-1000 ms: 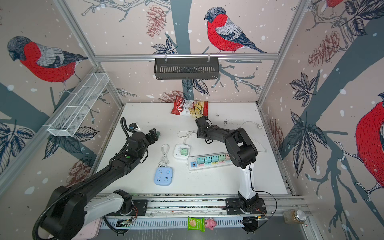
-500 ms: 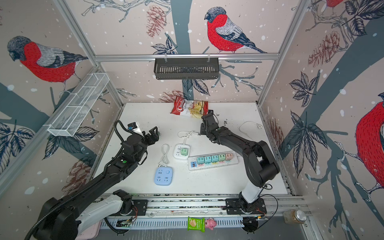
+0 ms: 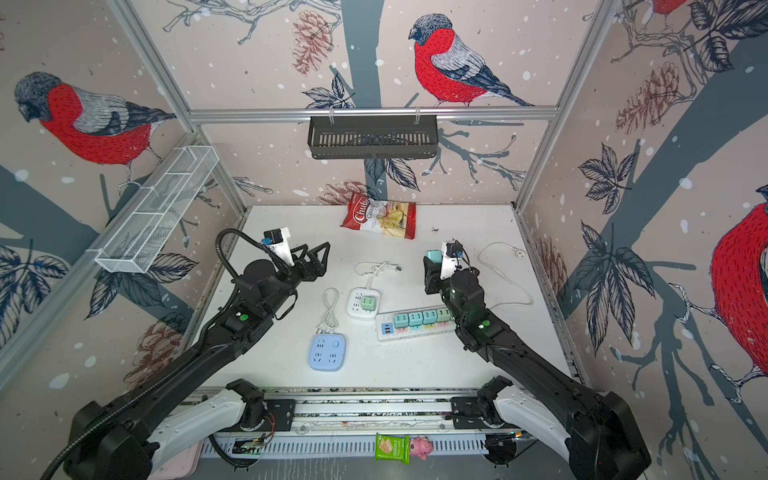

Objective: Insert the plug
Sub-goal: 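Raise the teal adapter with the right gripper while the left arm swings toward it, then close the left gripper on the teal adapter held by the right gripper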

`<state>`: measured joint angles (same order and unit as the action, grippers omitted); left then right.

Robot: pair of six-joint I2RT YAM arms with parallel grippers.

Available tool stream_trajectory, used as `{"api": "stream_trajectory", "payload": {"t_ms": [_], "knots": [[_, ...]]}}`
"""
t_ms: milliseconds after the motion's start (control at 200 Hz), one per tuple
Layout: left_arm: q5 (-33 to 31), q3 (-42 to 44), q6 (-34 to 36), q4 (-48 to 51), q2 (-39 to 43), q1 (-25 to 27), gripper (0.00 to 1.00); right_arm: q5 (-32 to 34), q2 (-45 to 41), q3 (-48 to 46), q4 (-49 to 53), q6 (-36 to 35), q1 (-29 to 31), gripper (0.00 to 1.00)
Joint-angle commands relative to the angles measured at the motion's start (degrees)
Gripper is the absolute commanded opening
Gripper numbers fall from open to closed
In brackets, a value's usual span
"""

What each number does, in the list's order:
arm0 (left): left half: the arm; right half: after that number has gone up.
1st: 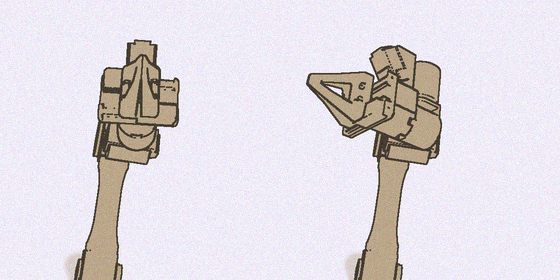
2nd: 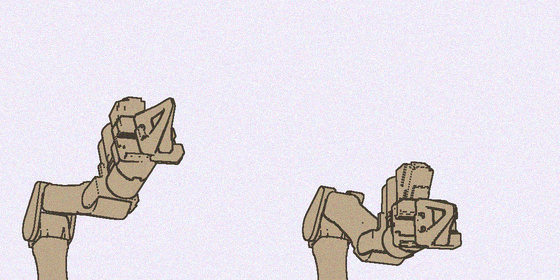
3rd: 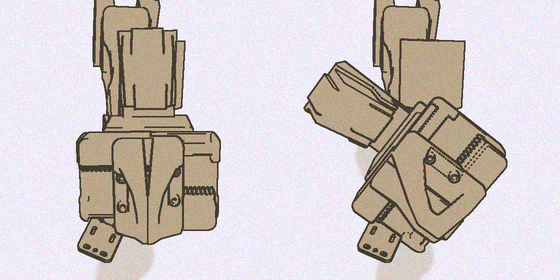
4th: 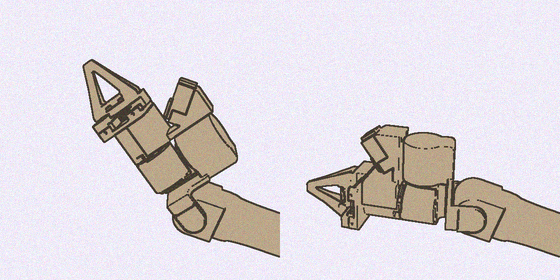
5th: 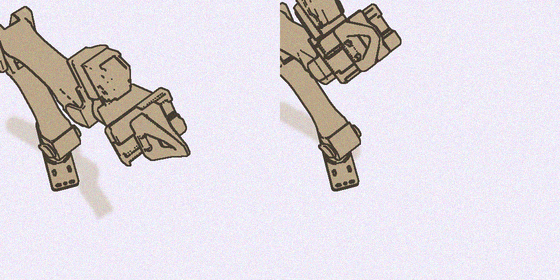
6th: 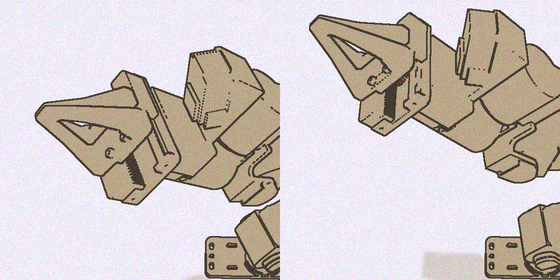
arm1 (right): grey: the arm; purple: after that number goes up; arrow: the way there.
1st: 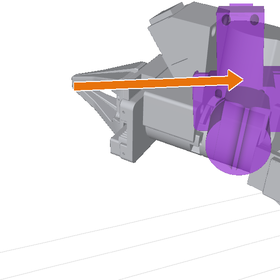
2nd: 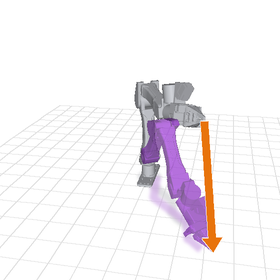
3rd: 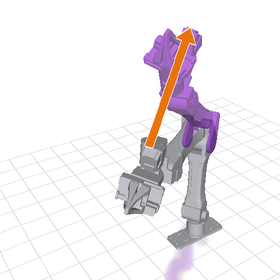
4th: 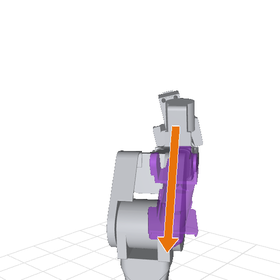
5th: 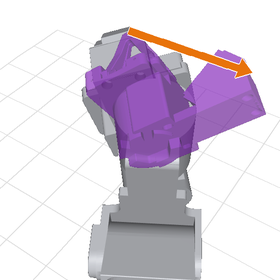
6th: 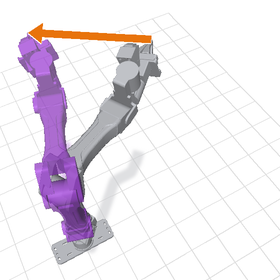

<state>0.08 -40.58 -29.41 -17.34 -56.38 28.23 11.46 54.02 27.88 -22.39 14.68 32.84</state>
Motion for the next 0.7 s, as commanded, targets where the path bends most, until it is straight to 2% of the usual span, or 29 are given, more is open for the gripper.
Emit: {"api": "stream_trajectory", "payload": {"t_ms": [0, 95, 230, 365, 430, 535, 630, 695], "knots": [[12.2, -6.9, -2.8, 1.2, -0.5, 0.1, 0.81, -3.0, -0.8, -1.3, -8.3, -4.5, 1.9, 0.13], [15.4, -15.1, 0.6, 6.1, -1.8, 0.1, 0.81, -7.8, -0.8, -2.4, -10.8, -8.7, 3.8, 0.05], [19.2, -24.1, 13.1, 10.8, -5.3, 0.4, 0.76, -11.7, -2.4, -5.1, -15.0, -14.2, 7.0, 0.04], [28.8, -27.6, 24.8, 15.4, -8.9, 0.3, 0.71, -13.9, -7.3, -12.5, -22.5, -24.8, 11.4, 0.04], [31.6, -29.4, 25.7, 18.9, -10.5, 0.2, 0.69, -14.5, -10.6, -17.2, -26.0, -30.9, 13.5, 0.04], [37.9, -29.2, 25.7, 20.6, -11.8, 0.4, 0.67, -13.3, -15.3, -23.4, -33.0, -36.0, 15.6, 0.07], [38.9, -30.2, 26.9, 24.0, -13.3, 1.1, 0.63, -12.9, -17.4, -25.1, -34.1, -37.6, 16.6, 0.07], [36.4, -32.3, 29.1, 28.8, -15.1, 3.0, 0.62, -11.4, -17.8, -24.9, -32.8, -37.8, 17.1, 0.06]]}}
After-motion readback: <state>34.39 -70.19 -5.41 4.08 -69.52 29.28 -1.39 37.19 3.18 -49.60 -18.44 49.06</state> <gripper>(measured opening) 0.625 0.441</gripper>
